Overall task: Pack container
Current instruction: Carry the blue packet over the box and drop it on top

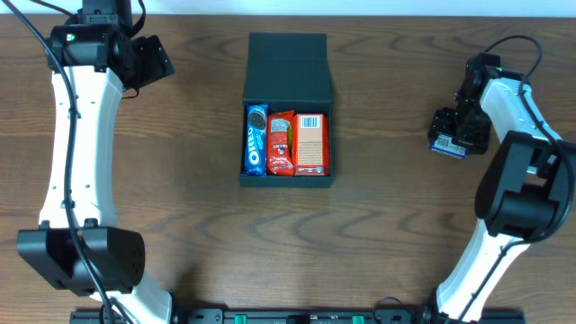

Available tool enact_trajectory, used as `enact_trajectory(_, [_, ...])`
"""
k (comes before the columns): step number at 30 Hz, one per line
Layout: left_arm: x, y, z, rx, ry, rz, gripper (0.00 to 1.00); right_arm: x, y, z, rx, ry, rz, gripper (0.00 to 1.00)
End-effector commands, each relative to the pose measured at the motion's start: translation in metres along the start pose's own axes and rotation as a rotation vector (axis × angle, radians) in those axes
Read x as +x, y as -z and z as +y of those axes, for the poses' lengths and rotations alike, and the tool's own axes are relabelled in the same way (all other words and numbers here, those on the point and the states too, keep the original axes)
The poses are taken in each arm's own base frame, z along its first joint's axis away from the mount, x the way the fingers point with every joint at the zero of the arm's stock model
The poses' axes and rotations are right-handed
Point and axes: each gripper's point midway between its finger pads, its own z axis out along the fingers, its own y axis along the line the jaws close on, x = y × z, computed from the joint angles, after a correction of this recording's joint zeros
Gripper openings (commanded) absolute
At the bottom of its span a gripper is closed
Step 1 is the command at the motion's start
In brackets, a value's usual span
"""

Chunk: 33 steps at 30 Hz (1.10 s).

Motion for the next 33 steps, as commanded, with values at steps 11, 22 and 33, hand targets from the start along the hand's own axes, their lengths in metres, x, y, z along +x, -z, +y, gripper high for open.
enact_trajectory(11, [0.002,-0.005,0.001,-0.008,0.011,0.014,0.95,-0.027,0.069,0.076,-0.094,0.165,-0.124,0.69])
enact_trajectory(22, [0.004,-0.004,0.003,-0.013,-0.041,0.019,0.95,0.035,0.143,0.234,-0.161,0.578,-0.243,0.69])
enact_trajectory(33, [0.006,-0.004,0.003,-0.016,-0.044,0.028,0.95,0.105,0.151,0.308,-0.227,0.64,-0.234,0.71])
